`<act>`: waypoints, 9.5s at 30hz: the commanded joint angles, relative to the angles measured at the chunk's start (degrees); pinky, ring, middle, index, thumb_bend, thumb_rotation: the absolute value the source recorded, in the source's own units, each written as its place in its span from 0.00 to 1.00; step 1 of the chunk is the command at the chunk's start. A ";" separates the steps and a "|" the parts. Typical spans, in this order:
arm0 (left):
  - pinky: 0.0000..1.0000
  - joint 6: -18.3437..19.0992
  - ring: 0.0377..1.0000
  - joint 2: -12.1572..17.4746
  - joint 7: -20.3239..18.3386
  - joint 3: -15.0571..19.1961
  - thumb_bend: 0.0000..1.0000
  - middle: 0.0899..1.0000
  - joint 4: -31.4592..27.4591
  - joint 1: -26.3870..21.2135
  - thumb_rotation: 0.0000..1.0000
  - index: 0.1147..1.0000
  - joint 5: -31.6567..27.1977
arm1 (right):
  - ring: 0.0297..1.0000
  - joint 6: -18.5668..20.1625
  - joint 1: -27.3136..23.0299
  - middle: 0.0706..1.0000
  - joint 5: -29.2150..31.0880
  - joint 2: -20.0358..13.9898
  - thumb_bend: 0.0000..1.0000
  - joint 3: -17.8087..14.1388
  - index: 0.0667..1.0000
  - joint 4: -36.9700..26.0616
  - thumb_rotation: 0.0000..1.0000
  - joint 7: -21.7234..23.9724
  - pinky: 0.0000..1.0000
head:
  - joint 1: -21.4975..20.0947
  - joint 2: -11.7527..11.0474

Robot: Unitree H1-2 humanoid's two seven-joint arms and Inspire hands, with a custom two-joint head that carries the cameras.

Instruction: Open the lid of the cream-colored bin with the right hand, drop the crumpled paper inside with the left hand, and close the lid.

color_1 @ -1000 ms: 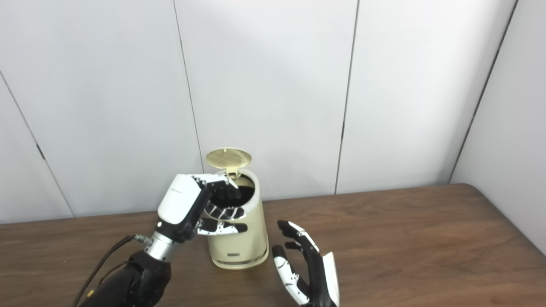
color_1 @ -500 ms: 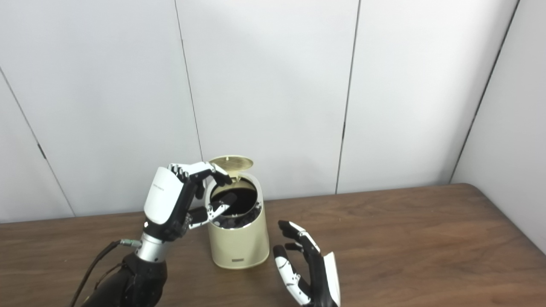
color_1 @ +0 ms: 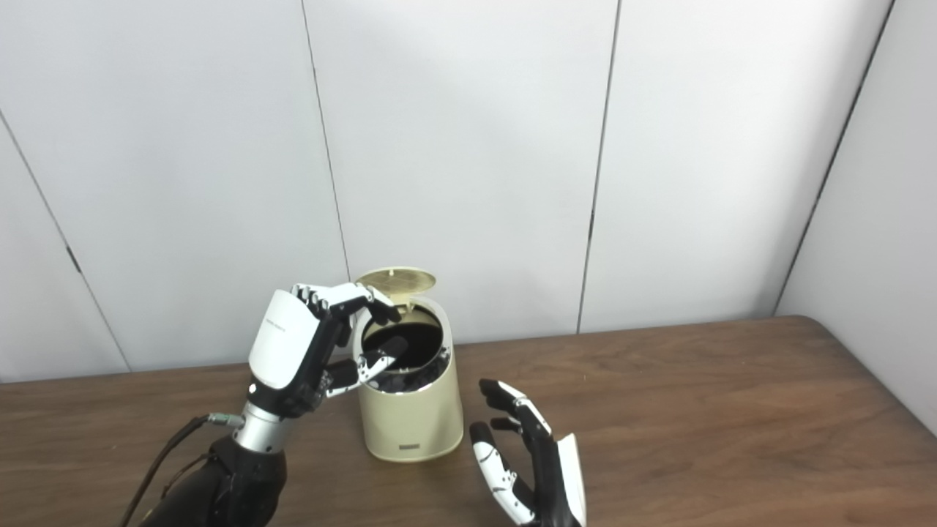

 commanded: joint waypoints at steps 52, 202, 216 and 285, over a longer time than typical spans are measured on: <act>0.09 0.36 0.09 -3.64 -25.62 30.33 0.51 0.38 -18.09 36.18 0.00 0.43 -31.18 | 0.76 -1.63 3.57 0.75 3.22 -5.77 0.17 -3.21 0.74 0.20 0.65 3.87 0.68 | 4.98 1.18; 0.45 3.77 0.51 -14.21 -29.86 28.66 0.48 0.51 -20.96 37.28 0.06 0.42 -30.07 | 0.80 21.62 -39.05 0.80 -23.21 -22.20 0.70 11.75 0.79 -2.76 0.75 37.71 0.71 | 5.02 3.00; 0.46 3.56 0.51 -13.46 -30.64 28.96 0.48 0.51 -20.13 36.58 0.06 0.42 -31.45 | 0.80 23.38 -35.08 0.80 -23.06 -22.70 0.71 10.49 0.79 -8.04 0.78 39.05 0.70 | 4.02 3.15; 0.46 7.22 0.51 -13.47 -31.76 28.89 0.48 0.51 -23.79 36.83 0.07 0.42 -31.63 | 0.79 24.26 -27.60 0.79 -25.87 -20.52 0.73 12.65 0.77 -18.08 0.76 44.41 0.71 | 3.04 6.72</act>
